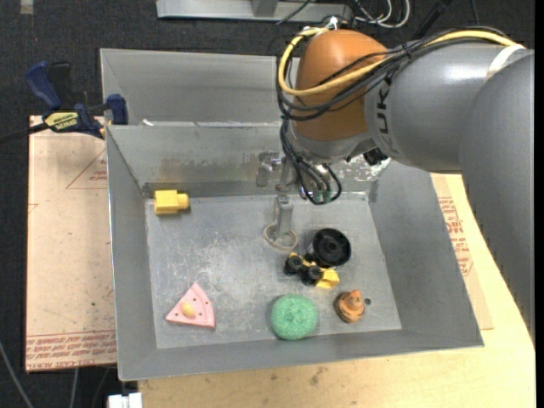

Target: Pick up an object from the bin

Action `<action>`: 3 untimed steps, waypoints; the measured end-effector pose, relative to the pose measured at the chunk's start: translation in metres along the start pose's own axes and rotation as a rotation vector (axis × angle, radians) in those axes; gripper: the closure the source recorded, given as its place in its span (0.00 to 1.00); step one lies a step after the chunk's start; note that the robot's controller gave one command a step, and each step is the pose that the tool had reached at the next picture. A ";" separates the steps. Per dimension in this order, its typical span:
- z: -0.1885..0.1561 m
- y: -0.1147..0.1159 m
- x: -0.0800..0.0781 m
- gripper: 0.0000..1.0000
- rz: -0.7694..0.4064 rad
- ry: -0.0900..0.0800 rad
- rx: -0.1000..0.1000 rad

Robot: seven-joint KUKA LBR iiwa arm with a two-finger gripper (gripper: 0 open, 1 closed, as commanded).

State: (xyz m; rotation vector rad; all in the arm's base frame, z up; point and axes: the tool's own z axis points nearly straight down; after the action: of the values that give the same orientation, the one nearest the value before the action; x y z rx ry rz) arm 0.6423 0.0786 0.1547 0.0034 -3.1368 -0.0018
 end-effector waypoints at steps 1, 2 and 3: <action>-0.005 0.000 -0.001 0.00 0.002 -0.007 0.000; 0.034 -0.077 0.022 0.00 -0.102 -0.005 0.001; 0.037 -0.100 0.041 0.00 -0.147 -0.005 0.001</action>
Offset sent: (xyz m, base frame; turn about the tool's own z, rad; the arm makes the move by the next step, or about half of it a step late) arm -0.0223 -0.0778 -0.0341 -0.1055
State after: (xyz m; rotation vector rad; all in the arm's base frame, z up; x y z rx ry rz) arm 0.6011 -0.0213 0.1180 0.2345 -3.1333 -0.0011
